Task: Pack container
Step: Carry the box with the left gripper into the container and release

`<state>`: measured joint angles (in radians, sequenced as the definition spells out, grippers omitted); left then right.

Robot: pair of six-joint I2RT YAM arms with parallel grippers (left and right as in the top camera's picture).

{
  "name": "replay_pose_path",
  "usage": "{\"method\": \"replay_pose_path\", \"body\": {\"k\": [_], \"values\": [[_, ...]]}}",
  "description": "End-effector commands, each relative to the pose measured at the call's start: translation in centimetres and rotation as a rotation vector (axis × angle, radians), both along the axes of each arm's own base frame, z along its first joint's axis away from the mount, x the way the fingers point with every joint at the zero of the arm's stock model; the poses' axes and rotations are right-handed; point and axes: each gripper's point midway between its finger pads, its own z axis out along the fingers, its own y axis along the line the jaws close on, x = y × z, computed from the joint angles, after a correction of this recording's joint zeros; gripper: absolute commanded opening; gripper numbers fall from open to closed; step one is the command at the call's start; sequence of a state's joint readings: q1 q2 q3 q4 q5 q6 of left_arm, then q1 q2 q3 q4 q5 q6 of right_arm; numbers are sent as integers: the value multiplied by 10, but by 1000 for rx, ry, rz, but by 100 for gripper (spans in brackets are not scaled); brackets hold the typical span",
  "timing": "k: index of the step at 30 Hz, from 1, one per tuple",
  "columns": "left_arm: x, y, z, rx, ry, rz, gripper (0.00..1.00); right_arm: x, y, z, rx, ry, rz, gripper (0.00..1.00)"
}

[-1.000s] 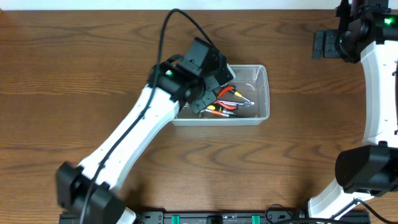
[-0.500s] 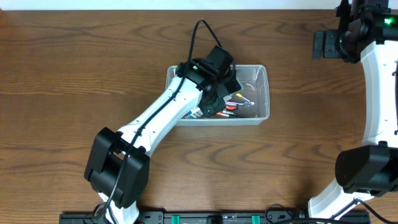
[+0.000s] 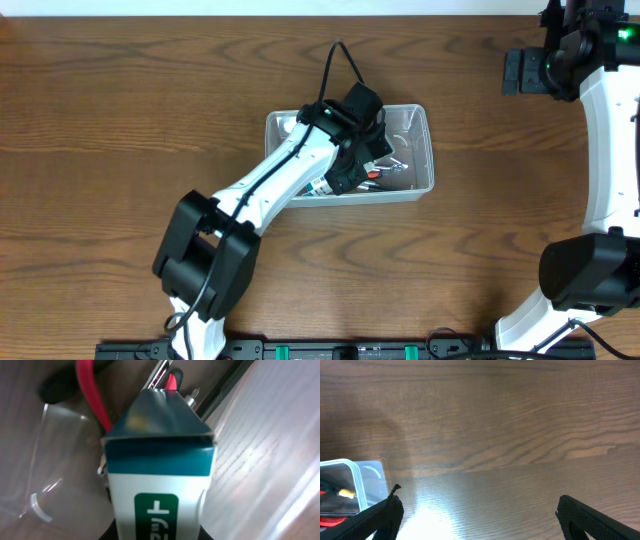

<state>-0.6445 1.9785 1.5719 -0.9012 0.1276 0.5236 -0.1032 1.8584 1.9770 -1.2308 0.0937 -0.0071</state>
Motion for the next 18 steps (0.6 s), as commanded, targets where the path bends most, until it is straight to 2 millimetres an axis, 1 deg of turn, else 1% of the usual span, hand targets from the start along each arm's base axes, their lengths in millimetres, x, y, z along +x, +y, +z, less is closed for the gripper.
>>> {"method": "replay_pose_path", "body": {"k": [1,3,4,5,7,9,11,14,16,18], "values": [[9,-2,2,5,-34,4,22,1,0,-2,7,2,-12,99],[17,3,3,37,-78,15,27,1,0,-2,7,2,-12,99],[22,7,4,61,-104,22,38,1,0,-2,7,2,-12,99],[26,11,5,83,-124,28,43,1,0,-2,7,2,-12,99],[32,19,6,127,-161,41,47,1,0,-2,7,2,-12,99],[38,25,7,154,-185,54,67,1,0,-2,7,2,-12,99],[41,28,8,160,-194,63,74,1,0,-2,7,2,-12,99],[48,33,9,156,-206,81,89,1,0,-2,7,2,-12,99],[54,38,13,164,-223,107,94,1,0,-2,7,2,-12,99],[62,46,20,175,-253,150,95,1,0,-2,7,2,-12,99]]}}
